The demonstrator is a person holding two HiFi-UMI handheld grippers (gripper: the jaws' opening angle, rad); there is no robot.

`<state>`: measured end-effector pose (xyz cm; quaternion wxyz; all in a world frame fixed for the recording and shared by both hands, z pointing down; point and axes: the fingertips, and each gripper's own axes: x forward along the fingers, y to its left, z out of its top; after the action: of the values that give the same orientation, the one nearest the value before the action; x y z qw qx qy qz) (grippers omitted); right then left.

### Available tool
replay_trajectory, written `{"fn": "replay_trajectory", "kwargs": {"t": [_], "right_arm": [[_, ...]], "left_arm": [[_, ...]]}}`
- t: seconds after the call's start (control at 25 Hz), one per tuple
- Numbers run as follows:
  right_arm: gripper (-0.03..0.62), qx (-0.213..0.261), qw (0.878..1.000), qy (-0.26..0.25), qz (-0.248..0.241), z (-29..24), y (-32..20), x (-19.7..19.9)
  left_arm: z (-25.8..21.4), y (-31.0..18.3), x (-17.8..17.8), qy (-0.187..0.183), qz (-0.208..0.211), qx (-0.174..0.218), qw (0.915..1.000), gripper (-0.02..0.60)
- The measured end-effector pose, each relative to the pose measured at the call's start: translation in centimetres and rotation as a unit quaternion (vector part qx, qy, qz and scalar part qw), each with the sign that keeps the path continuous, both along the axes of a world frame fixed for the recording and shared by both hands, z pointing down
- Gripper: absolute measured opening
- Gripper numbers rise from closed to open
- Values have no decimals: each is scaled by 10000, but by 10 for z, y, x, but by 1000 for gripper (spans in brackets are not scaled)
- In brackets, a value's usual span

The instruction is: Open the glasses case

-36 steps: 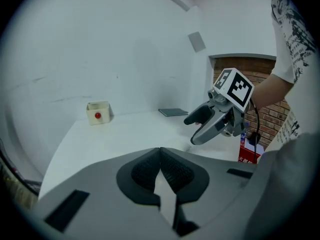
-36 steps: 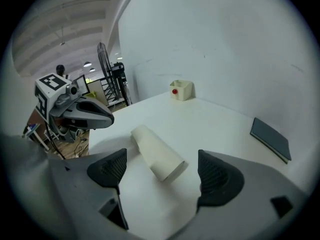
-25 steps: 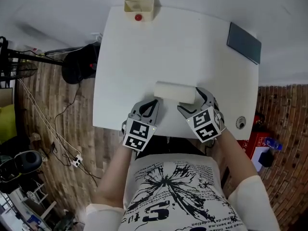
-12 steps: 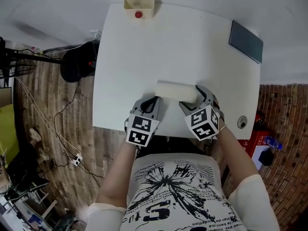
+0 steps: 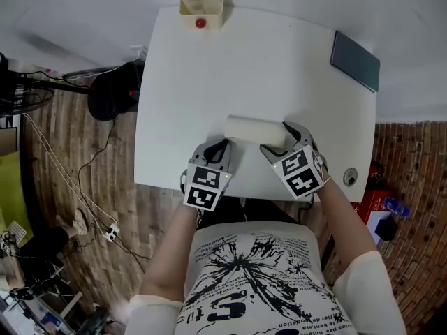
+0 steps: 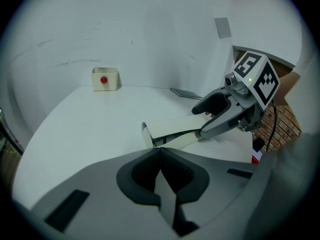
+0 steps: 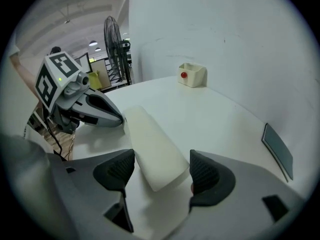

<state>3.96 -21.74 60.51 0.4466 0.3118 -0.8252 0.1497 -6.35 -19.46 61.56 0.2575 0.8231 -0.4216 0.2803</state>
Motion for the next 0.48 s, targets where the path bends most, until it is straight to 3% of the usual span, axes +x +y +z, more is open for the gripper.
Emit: {"fn": "replay_trajectory", "kwargs": {"t": [0.24, 0.48], "right_arm": [[241, 53, 9997, -215, 33, -16, -9, 0], [204, 38, 9994, -340, 25, -23, -15, 2]], "left_arm": [[2, -1, 1, -13, -70, -75, 9999, 14], [-2, -4, 4, 92, -160, -110, 9998, 14]]}}
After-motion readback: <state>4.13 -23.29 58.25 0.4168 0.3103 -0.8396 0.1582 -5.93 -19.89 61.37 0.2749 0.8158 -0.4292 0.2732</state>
